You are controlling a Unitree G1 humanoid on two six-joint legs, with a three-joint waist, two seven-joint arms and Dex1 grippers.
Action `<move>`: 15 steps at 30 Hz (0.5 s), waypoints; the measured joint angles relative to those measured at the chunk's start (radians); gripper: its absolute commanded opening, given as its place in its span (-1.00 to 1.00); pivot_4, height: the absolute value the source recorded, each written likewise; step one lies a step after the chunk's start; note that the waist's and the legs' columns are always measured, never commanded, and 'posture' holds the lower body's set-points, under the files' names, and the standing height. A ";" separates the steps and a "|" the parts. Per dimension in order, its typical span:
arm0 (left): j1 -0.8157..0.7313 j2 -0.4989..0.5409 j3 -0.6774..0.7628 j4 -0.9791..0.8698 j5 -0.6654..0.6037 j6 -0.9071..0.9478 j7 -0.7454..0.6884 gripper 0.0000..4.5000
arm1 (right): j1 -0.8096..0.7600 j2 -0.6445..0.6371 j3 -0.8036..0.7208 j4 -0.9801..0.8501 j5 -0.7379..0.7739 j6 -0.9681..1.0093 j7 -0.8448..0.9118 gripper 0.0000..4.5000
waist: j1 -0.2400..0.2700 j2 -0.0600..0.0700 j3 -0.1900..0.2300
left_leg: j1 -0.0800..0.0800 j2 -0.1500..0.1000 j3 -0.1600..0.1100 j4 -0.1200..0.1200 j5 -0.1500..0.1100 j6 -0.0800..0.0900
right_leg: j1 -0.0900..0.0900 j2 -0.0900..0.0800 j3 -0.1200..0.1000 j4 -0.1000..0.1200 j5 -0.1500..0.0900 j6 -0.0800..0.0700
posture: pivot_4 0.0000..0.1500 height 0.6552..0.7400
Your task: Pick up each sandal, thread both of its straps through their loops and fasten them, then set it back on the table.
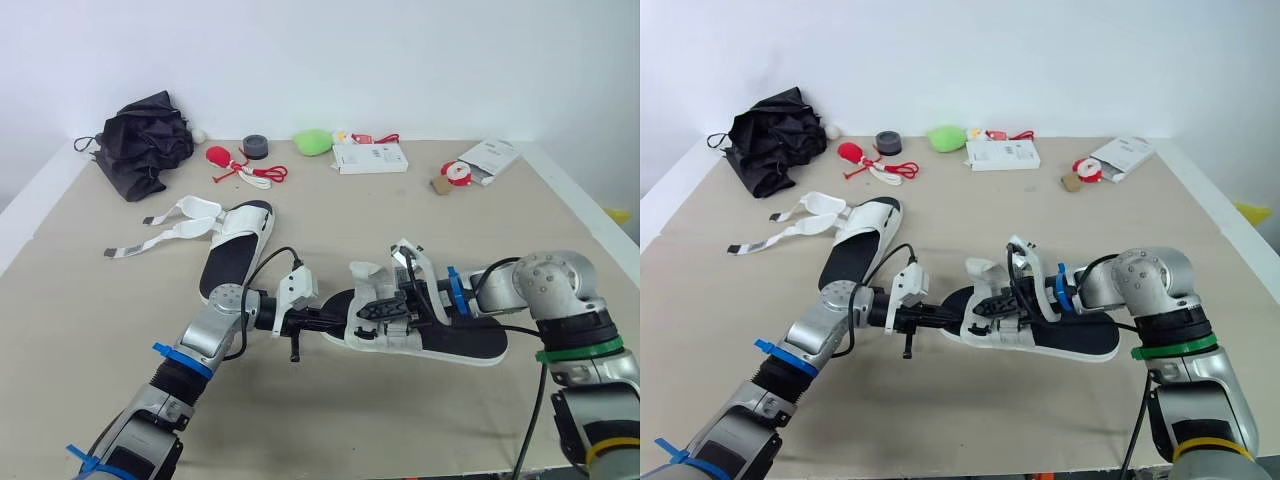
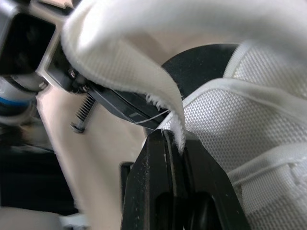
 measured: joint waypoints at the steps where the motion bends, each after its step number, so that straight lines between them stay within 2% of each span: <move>1: 0.000 0.000 0.000 0.000 0.000 0.000 0.000 -1.00 | 0.003 -0.013 0.026 -0.023 -0.034 -0.033 0.037 -0.98 | 0.000 0.000 0.000 | 0.000 0.000 0.000 0.000 0.000 0.000 | 0.000 0.000 0.000 0.000 0.000 0.000 | 1.00 1.00; 6: 0.000 0.002 0.002 -0.001 0.000 0.003 0.000 -1.00 | 0.014 -0.070 0.121 -0.115 -0.172 -0.180 0.201 -0.98 | 0.000 0.000 0.000 | 0.000 0.000 0.000 0.000 0.000 0.000 | 0.000 0.000 0.000 0.000 0.000 0.000 | 1.00 1.00; 15: 0.004 0.005 0.001 -0.013 -0.001 0.010 -0.003 -1.00 | 0.008 -0.079 0.142 -0.086 -0.258 -0.255 0.398 -0.98 | 0.001 0.000 0.000 | 0.001 0.000 0.000 0.000 -0.002 -0.002 | 0.000 -0.001 0.000 0.000 0.001 -0.007 | 1.00 1.00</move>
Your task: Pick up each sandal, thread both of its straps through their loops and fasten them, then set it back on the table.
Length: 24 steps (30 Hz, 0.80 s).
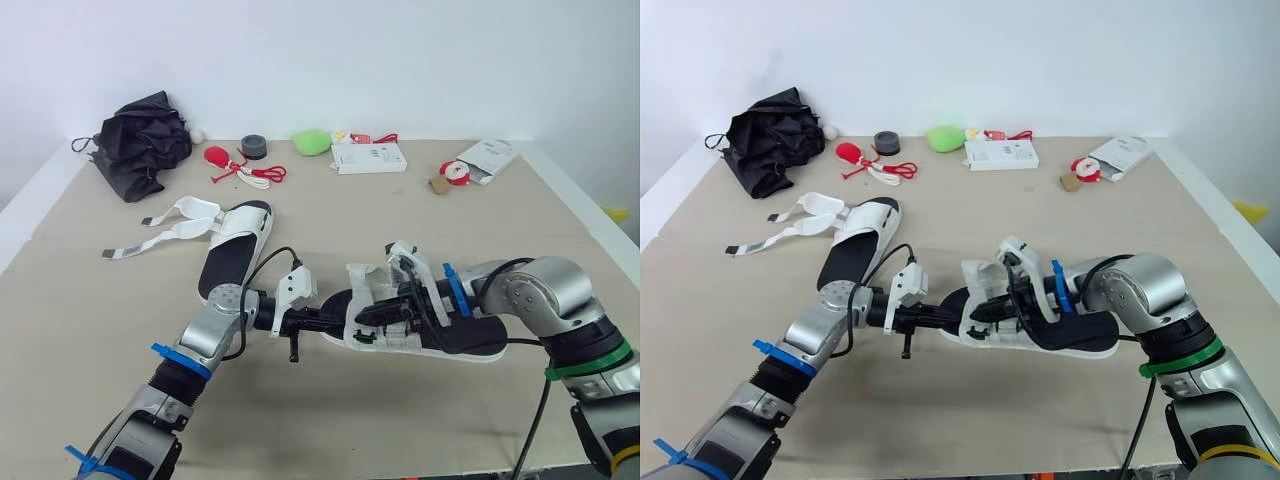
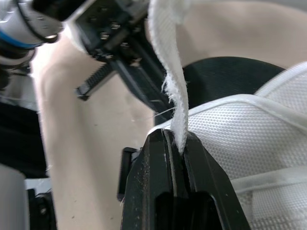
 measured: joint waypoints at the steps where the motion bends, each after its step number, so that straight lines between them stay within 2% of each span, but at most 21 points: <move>1: 0.001 0.000 0.000 -0.002 0.000 0.001 0.000 -1.00 | 0.000 -0.002 0.005 0.000 -0.013 -0.011 0.019 -0.98 | 0.000 0.000 0.000 | 0.000 0.000 0.000 0.000 0.000 0.000 | 0.000 0.000 0.000 0.000 0.000 0.000 | 1.00 1.00; 12: -0.001 0.008 -0.002 -0.004 0.000 0.003 0.000 -1.00 | -0.048 0.034 0.056 0.091 -0.161 -0.115 0.149 -0.98 | -0.001 0.000 0.000 | 0.001 0.000 0.000 0.001 -0.001 0.000 | 0.000 0.000 0.000 0.001 0.001 -0.002 | 1.00 1.00; 17: -0.002 0.011 -0.002 -0.004 0.000 0.003 -0.001 -1.00 | -0.060 0.046 0.053 0.123 -0.171 -0.118 0.197 -0.98 | -0.001 0.001 0.001 | 0.001 0.001 0.000 0.001 -0.001 0.000 | 0.000 0.000 -0.001 0.001 0.001 -0.003 | 1.00 1.00; 24: -0.002 0.011 -0.008 -0.014 -0.001 0.003 -0.004 -1.00 | -0.051 0.020 0.044 0.070 -0.163 -0.098 0.270 -0.98 | 0.000 0.004 0.003 | 0.001 0.000 0.000 0.001 -0.001 -0.001 | 0.000 -0.003 -0.003 0.001 0.001 -0.003 | 1.00 1.00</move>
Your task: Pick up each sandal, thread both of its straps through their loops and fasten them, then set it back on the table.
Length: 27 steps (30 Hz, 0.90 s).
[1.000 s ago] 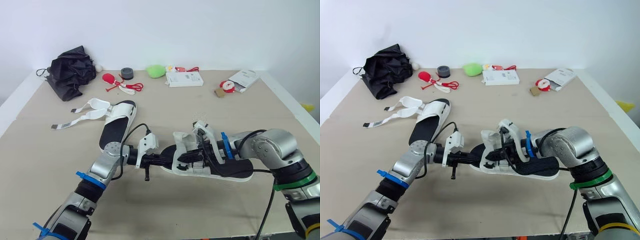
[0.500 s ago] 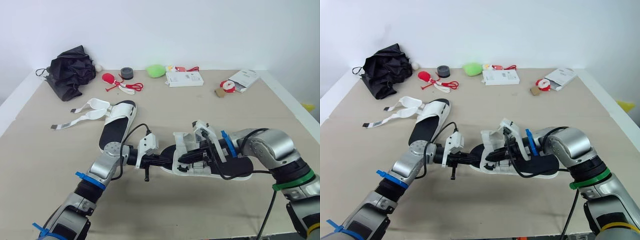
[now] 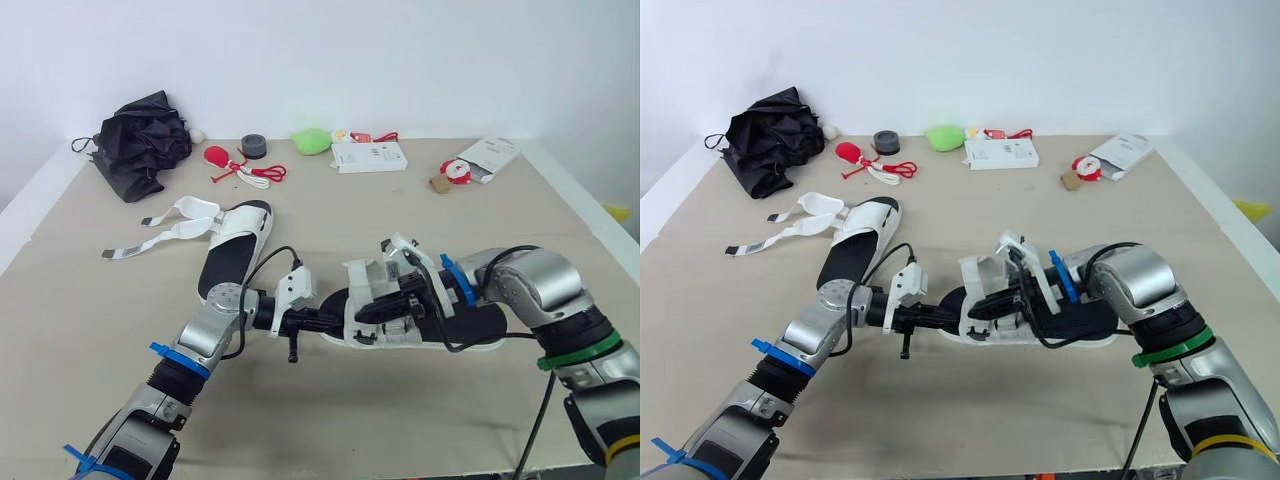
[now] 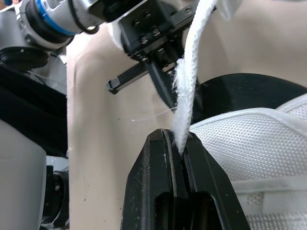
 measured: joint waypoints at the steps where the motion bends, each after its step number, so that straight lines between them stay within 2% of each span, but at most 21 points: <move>1: 0.001 0.000 0.000 -0.001 0.000 0.000 0.000 -1.00 | -0.002 0.000 0.009 0.000 -0.008 0.012 0.000 -0.98 | 0.000 0.000 0.000 | 0.000 0.000 0.000 0.000 0.000 0.000 | 0.000 -0.001 -0.002 0.000 0.000 -0.001 | 1.00 1.00; 9: 0.002 0.007 0.001 -0.002 0.000 0.006 0.003 -1.00 | -0.047 0.039 0.041 0.043 -0.068 0.041 -0.021 -0.98 | -0.002 0.000 0.000 | 0.002 0.001 -0.001 0.000 -0.001 0.000 | 0.001 -0.002 -0.006 0.001 -0.001 -0.004 | 1.00 1.00; 16: 0.003 0.007 -0.002 -0.005 -0.008 0.009 0.002 -1.00 | 0.029 0.008 -0.004 -0.058 -0.061 -0.012 0.000 -0.98 | -0.001 0.001 0.000 | 0.002 0.001 -0.002 0.000 -0.001 -0.001 | 0.002 -0.001 -0.007 0.001 -0.001 -0.004 | 1.00 1.00; 27: -0.006 0.007 -0.008 0.000 -0.012 0.009 -0.006 -1.00 | 0.067 -0.002 -0.045 -0.114 -0.034 -0.050 0.028 -0.98 | 0.001 0.001 0.000 | 0.001 0.000 -0.003 0.000 -0.001 -0.001 | 0.002 -0.001 -0.008 0.001 -0.002 -0.003 | 1.00 1.00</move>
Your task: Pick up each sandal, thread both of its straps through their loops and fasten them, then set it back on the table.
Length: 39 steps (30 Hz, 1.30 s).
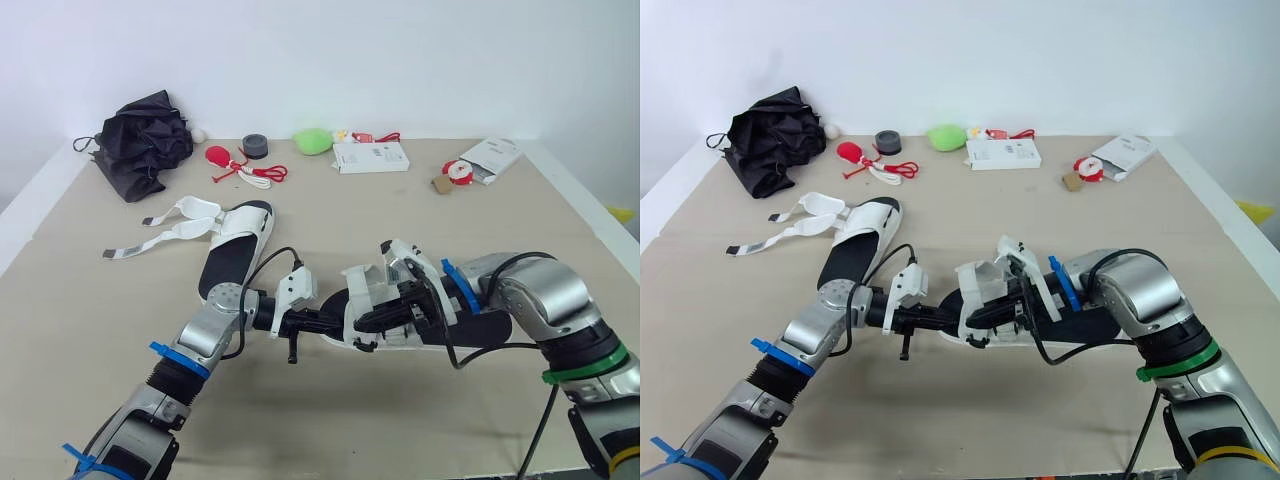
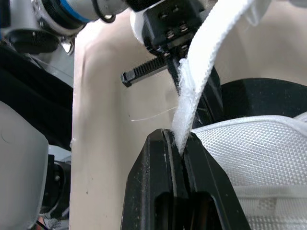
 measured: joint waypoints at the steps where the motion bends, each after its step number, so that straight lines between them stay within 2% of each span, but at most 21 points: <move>1: -0.002 0.000 0.000 0.003 0.000 0.000 -0.003 -1.00 | 0.017 0.001 -0.010 -0.013 0.000 -0.029 0.000 -0.98 | 0.000 0.000 0.000 | 0.000 0.000 0.000 0.000 0.000 0.000 | 0.000 0.000 0.000 0.000 0.000 0.000 | 1.00 1.00; 3: -0.003 0.000 0.000 0.004 0.000 0.000 -0.003 -1.00 | 0.019 0.000 -0.010 -0.016 -0.003 -0.034 0.000 -0.98 | 0.000 0.000 0.000 | 0.000 0.000 0.000 0.001 0.000 0.000 | 0.000 0.000 0.000 0.000 0.000 0.000 | 1.00 1.00; 6: -0.006 0.000 0.000 0.007 0.000 0.000 -0.008 -1.00 | 0.034 -0.015 -0.005 -0.042 -0.006 -0.049 0.005 -0.62 | 0.000 0.000 0.000 | 0.000 0.000 0.000 0.001 0.000 0.000 | 0.001 0.000 0.000 0.000 0.000 0.000 | 1.00 1.00; 8: -0.009 0.000 0.000 0.014 0.000 0.000 -0.009 -1.00 | 0.046 -0.032 0.018 -0.064 -0.026 -0.063 0.010 -0.30 | -0.001 0.000 0.000 | 0.001 0.000 -0.001 0.001 0.000 0.000 | 0.001 0.000 0.000 0.000 0.000 0.001 | 1.00 1.00; 12: -0.017 0.000 0.001 0.032 0.000 0.000 -0.005 -1.00 | 0.046 -0.033 0.035 -0.064 -0.045 -0.072 0.015 0.53 | -0.003 0.000 0.000 | 0.003 0.001 -0.001 0.002 0.000 0.000 | 0.002 0.002 0.000 0.001 0.000 0.000 | 1.00 1.00; 13: -0.018 0.000 0.001 0.034 0.000 0.000 -0.003 -1.00 | 0.046 -0.027 0.039 -0.064 -0.043 -0.071 0.017 0.62 | -0.003 0.000 0.000 | 0.003 0.002 -0.001 0.002 0.000 -0.001 | 0.003 0.002 0.000 0.001 0.000 0.000 | 1.00 1.00; 14: -0.020 -0.002 0.001 0.036 0.000 0.000 -0.001 -1.00 | 0.046 -0.024 0.040 -0.063 -0.040 -0.071 0.021 0.86 | -0.002 0.000 0.000 | 0.003 0.002 -0.001 0.002 0.001 -0.002 | 0.003 0.002 0.000 0.002 0.000 0.000 | 1.00 1.00; 15: -0.020 -0.002 0.001 0.036 0.000 0.000 0.001 -1.00 | 0.045 -0.024 0.038 -0.063 -0.035 -0.071 0.025 0.98 | -0.002 0.000 0.000 | 0.003 0.002 -0.001 0.003 0.001 -0.002 | 0.003 0.002 0.000 0.002 0.000 0.000 | 1.00 1.00; 18: -0.022 -0.003 0.000 0.039 0.000 -0.001 0.005 -1.00 | 0.045 -0.037 -0.001 -0.062 -0.007 -0.068 0.041 0.98 | -0.002 0.000 0.001 | 0.003 0.002 -0.001 0.004 0.002 -0.002 | 0.003 0.002 0.000 0.002 0.000 0.000 | 1.00 1.00; 24: -0.025 -0.006 -0.001 0.044 0.000 -0.002 0.007 -1.00 | 0.079 -0.143 -0.112 -0.108 0.012 -0.120 0.069 0.98 | -0.001 0.000 0.001 | 0.002 0.002 -0.001 0.005 0.001 -0.002 | 0.003 0.002 0.000 0.002 0.000 0.001 | 1.00 1.00; 27: -0.028 -0.011 -0.003 0.048 0.000 -0.003 0.008 -1.00 | 0.144 -0.198 -0.150 -0.139 -0.004 -0.165 0.067 0.98 | 0.001 0.000 0.001 | 0.002 0.002 -0.001 0.006 0.002 -0.002 | 0.003 0.001 0.000 0.002 0.000 0.001 | 1.00 1.00; 29: -0.028 -0.016 -0.004 0.050 0.000 -0.005 0.009 -1.00 | 0.239 -0.249 -0.251 -0.189 0.014 -0.175 0.062 0.98 | 0.002 0.000 0.001 | 0.001 0.002 -0.001 0.006 0.002 -0.002 | 0.002 0.001 0.000 0.002 0.000 0.002 | 1.00 1.00; 32: -0.026 -0.009 0.000 0.054 0.001 -0.012 0.005 -1.00 | 0.374 -0.296 -0.391 -0.360 0.098 -0.142 0.044 0.98 | 0.000 0.000 0.001 | 0.003 0.002 -0.001 0.006 0.001 -0.003 | 0.004 0.001 0.000 0.002 -0.002 0.004 | 1.00 1.00; 35: -0.027 -0.010 0.000 0.058 0.001 -0.014 0.011 -1.00 | 0.425 -0.290 -0.399 -0.429 0.122 -0.115 0.000 0.98 | 0.001 -0.001 0.001 | 0.003 0.002 -0.002 0.006 0.003 -0.002 | 0.004 0.001 -0.001 0.002 -0.003 0.009 | 1.00 1.00; 37: -0.035 -0.009 0.002 0.078 0.004 -0.017 0.010 -1.00 | 0.465 -0.150 -0.339 -0.469 0.095 0.014 -0.227 0.98 | -0.001 -0.005 -0.001 | 0.004 0.004 -0.002 0.007 0.004 -0.003 | 0.005 0.002 0.000 0.002 -0.002 0.009 | 1.00 1.00; 39: -0.040 -0.020 0.001 0.080 0.004 -0.021 0.011 -1.00 | 0.481 -0.051 -0.305 -0.465 0.108 0.117 -0.361 0.98 | 0.001 0.000 0.002 | 0.000 0.002 -0.002 0.007 0.007 -0.005 | 0.001 0.000 0.000 0.002 -0.001 0.009 | 1.00 1.00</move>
